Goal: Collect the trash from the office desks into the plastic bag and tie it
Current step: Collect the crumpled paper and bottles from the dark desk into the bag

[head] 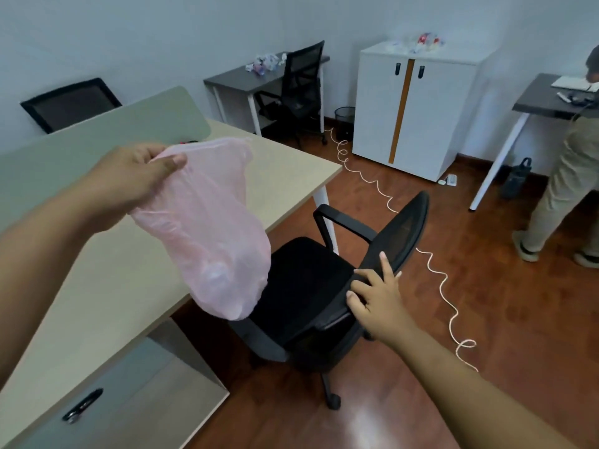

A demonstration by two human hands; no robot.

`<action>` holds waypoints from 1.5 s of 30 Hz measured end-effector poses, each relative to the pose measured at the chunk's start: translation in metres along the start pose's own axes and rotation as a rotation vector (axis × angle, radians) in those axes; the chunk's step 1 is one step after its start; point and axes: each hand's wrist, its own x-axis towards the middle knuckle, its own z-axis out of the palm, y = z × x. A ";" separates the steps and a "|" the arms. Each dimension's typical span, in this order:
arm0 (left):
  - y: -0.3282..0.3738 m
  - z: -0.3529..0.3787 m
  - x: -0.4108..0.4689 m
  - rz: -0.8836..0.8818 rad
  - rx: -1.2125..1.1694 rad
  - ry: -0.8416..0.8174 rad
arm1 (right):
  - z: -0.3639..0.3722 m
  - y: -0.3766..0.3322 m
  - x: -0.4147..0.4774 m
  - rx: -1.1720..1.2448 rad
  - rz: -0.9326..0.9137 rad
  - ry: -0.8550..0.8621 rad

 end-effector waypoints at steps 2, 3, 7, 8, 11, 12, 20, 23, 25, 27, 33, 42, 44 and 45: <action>-0.005 -0.011 0.002 -0.007 0.005 0.022 | 0.011 -0.021 0.009 -0.027 0.013 -0.025; -0.008 -0.017 0.001 -0.014 0.010 0.037 | 0.015 -0.030 0.015 -0.057 -0.004 -0.065; -0.020 -0.030 -0.001 -0.039 -0.013 0.052 | 0.013 -0.051 0.037 -0.308 -0.130 -0.304; -0.026 -0.034 0.000 -0.045 -0.038 0.059 | 0.012 -0.052 0.050 -0.402 -0.160 -0.328; -0.037 -0.036 -0.006 -0.056 -0.111 0.062 | 0.004 -0.045 0.089 -0.579 -0.183 -0.266; -0.041 -0.038 -0.005 -0.060 -0.120 0.063 | 0.003 -0.041 0.106 -0.604 -0.193 -0.259; -0.058 -0.059 0.004 -0.092 -0.215 0.164 | 0.030 -0.043 0.173 -0.540 -0.412 -0.284; -0.050 -0.067 0.002 -0.092 -0.225 0.217 | 0.042 -0.054 0.197 -0.519 -0.495 -0.297; -0.044 -0.070 0.000 -0.099 -0.228 0.242 | 0.050 -0.061 0.207 -0.494 -0.520 -0.329; -0.037 -0.073 -0.004 -0.118 -0.228 0.319 | 0.061 -0.066 0.227 -0.479 -0.602 -0.348; -0.017 -0.061 -0.013 -0.149 -0.071 0.444 | 0.063 -0.050 0.263 -0.522 -0.707 -0.307; 0.009 -0.039 -0.005 -0.173 0.011 0.536 | 0.054 -0.054 0.288 -0.540 -0.793 -0.442; 0.023 -0.037 0.004 -0.152 0.030 0.533 | 0.037 -0.067 0.296 -0.462 -0.680 -0.689; 0.034 -0.038 0.013 -0.143 0.052 0.525 | 0.021 -0.072 0.304 -0.370 -0.613 -0.803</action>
